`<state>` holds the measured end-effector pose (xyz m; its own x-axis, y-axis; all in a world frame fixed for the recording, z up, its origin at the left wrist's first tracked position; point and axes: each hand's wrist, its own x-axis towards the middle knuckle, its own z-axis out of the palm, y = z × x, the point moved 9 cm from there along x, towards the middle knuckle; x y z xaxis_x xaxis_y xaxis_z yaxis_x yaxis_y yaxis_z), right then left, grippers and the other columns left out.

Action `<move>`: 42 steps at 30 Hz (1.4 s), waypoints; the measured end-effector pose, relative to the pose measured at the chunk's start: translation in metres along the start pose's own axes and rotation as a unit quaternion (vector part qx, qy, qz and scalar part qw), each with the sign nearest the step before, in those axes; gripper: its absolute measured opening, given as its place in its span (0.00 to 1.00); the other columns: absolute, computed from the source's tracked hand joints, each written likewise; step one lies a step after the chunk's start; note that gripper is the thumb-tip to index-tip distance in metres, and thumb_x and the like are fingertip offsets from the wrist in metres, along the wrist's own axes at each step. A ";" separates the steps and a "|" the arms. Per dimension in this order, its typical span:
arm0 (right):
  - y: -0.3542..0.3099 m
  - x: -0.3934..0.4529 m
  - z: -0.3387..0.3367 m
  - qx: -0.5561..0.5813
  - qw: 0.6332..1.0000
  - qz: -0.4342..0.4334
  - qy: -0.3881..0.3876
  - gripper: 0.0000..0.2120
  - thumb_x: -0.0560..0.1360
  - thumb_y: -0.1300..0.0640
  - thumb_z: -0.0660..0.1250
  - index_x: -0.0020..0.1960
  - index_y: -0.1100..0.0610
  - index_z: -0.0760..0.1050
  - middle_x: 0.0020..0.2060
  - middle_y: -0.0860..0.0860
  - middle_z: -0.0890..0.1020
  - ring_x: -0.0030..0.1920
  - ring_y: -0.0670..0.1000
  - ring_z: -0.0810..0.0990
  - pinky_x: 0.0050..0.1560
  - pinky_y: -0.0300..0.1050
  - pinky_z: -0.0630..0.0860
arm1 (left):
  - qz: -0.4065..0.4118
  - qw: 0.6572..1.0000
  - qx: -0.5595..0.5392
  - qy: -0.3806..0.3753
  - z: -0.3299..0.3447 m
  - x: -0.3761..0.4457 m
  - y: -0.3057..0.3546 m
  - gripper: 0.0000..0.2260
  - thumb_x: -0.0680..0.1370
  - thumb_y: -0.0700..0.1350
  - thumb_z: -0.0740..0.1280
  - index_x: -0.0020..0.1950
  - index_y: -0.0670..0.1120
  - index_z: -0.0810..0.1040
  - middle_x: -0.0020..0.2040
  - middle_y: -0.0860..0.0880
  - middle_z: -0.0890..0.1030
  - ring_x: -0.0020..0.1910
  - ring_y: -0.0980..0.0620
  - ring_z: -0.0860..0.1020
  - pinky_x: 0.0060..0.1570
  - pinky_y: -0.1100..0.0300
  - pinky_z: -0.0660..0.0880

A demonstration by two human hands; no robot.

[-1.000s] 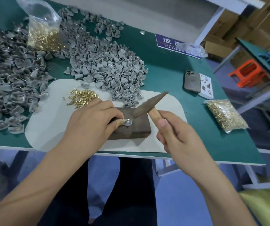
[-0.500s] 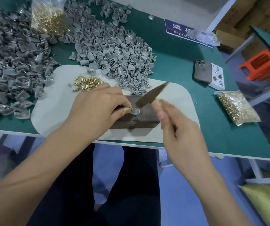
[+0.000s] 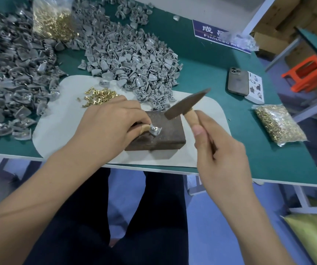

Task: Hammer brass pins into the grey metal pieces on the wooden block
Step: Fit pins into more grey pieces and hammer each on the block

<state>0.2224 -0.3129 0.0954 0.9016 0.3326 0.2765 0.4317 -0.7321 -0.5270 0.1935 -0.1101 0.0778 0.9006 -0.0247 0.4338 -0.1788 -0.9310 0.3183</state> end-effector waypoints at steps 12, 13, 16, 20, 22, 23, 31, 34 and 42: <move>-0.009 -0.003 0.022 -0.032 0.997 -0.012 -0.075 0.18 0.82 0.39 0.52 0.71 0.34 0.65 0.37 0.44 0.81 0.38 0.53 0.77 0.41 0.53 0.78 | 0.001 0.999 -0.039 -0.036 -0.001 0.006 -0.001 0.05 0.74 0.54 0.68 0.47 0.57 0.81 0.41 0.60 0.78 0.47 0.55 0.76 0.37 0.52 0.76; -0.008 -0.002 0.023 -0.027 0.996 -0.011 -0.079 0.18 0.82 0.38 0.52 0.71 0.33 0.64 0.38 0.44 0.82 0.39 0.53 0.78 0.42 0.53 0.79 | -0.004 0.999 -0.043 -0.032 -0.001 0.005 -0.002 0.04 0.74 0.53 0.68 0.47 0.57 0.81 0.41 0.60 0.78 0.46 0.55 0.76 0.37 0.53 0.76; -0.001 0.001 0.013 -0.019 0.998 -0.005 -0.059 0.17 0.82 0.37 0.53 0.70 0.30 0.65 0.46 0.38 0.84 0.42 0.49 0.80 0.46 0.51 0.80 | -0.015 0.998 -0.044 -0.034 0.001 0.006 -0.003 0.03 0.75 0.54 0.69 0.46 0.58 0.82 0.42 0.59 0.77 0.47 0.57 0.74 0.35 0.58 0.71; 0.002 0.002 -0.002 0.059 0.998 -0.008 0.018 0.15 0.84 0.41 0.54 0.69 0.35 0.71 0.43 0.29 0.78 0.41 0.39 0.77 0.44 0.36 0.73 | -0.013 0.999 -0.033 -0.033 0.001 0.006 -0.002 0.03 0.76 0.54 0.70 0.46 0.58 0.82 0.40 0.59 0.76 0.46 0.57 0.72 0.33 0.62 0.61; 0.001 0.000 0.011 0.039 0.999 -0.006 -0.034 0.17 0.84 0.41 0.54 0.71 0.35 0.70 0.37 0.30 0.76 0.36 0.40 0.72 0.41 0.41 0.72 | -0.011 0.999 -0.030 -0.032 0.001 0.005 -0.002 0.03 0.76 0.53 0.70 0.46 0.57 0.83 0.39 0.58 0.76 0.45 0.56 0.73 0.32 0.61 0.61; 0.001 -0.002 0.017 0.010 0.998 -0.010 -0.063 0.17 0.84 0.40 0.54 0.71 0.34 0.70 0.34 0.30 0.75 0.34 0.41 0.70 0.39 0.44 0.72 | -0.011 0.999 -0.029 -0.032 0.000 0.004 -0.002 0.04 0.76 0.54 0.69 0.46 0.57 0.83 0.39 0.58 0.76 0.45 0.56 0.73 0.33 0.60 0.62; -0.004 -0.004 0.019 -0.031 0.998 -0.017 -0.051 0.18 0.83 0.39 0.53 0.71 0.34 0.67 0.33 0.39 0.78 0.35 0.47 0.72 0.40 0.49 0.76 | -0.021 0.998 -0.026 -0.045 0.001 0.005 -0.006 0.03 0.76 0.54 0.70 0.47 0.58 0.83 0.40 0.59 0.76 0.47 0.55 0.73 0.36 0.58 0.68; -0.003 -0.002 0.009 -0.009 1.000 -0.010 0.000 0.17 0.83 0.40 0.55 0.71 0.37 0.70 0.30 0.36 0.73 0.33 0.46 0.68 0.35 0.47 0.73 | -0.022 0.998 -0.028 -0.045 0.001 0.005 -0.007 0.02 0.76 0.53 0.71 0.47 0.58 0.83 0.40 0.59 0.77 0.48 0.55 0.74 0.36 0.57 0.68; -0.005 -0.005 0.001 0.029 0.999 0.000 0.032 0.16 0.84 0.41 0.55 0.70 0.37 0.71 0.35 0.35 0.76 0.34 0.45 0.69 0.36 0.47 0.73 | -0.020 0.999 -0.030 -0.038 -0.001 0.004 -0.007 0.03 0.76 0.54 0.71 0.46 0.58 0.83 0.39 0.59 0.76 0.48 0.54 0.74 0.36 0.55 0.72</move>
<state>0.2158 -0.3102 0.0965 0.8993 0.2922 0.3255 0.4334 -0.6960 -0.5725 0.1982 -0.1031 0.0784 0.9349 -0.0174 0.3544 -0.1627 -0.9086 0.3846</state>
